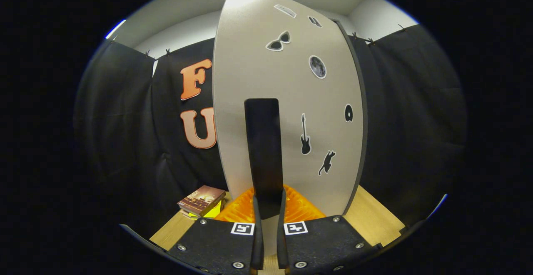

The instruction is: Open the shoe cabinet door, grab the shoes and put them into the shoe cabinet, then close the shoe cabinet door.

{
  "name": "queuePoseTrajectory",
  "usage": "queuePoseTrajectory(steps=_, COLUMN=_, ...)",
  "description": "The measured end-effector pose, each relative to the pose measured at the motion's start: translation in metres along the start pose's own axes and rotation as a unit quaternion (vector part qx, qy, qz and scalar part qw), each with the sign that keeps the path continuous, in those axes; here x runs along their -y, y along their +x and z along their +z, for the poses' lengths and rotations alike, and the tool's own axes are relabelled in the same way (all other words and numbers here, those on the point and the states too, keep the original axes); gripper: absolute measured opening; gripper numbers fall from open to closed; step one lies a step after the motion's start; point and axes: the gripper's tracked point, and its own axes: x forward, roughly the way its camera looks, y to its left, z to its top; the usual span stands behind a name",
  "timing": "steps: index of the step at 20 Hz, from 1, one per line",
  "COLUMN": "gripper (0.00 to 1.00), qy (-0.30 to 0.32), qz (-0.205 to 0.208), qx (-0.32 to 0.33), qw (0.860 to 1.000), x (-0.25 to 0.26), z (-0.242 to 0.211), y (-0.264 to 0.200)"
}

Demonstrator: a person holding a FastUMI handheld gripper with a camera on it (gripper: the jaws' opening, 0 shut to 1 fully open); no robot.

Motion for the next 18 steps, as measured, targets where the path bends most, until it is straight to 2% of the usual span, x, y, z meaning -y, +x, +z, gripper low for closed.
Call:
queuePoseTrajectory(steps=3, gripper=0.12, qy=0.014, qz=0.010, qx=-0.003, qw=1.000, x=0.005, z=0.000, y=-0.006)
queuePoseTrajectory(steps=12, gripper=0.12, qy=-0.003, qz=0.107, qx=-0.014, qw=0.994, x=0.028, z=-0.001, y=-0.029)
queuePoseTrajectory(steps=18, gripper=0.12, qy=0.021, qz=0.167, qx=-0.025, qw=0.985, x=0.053, z=-0.002, y=-0.039)
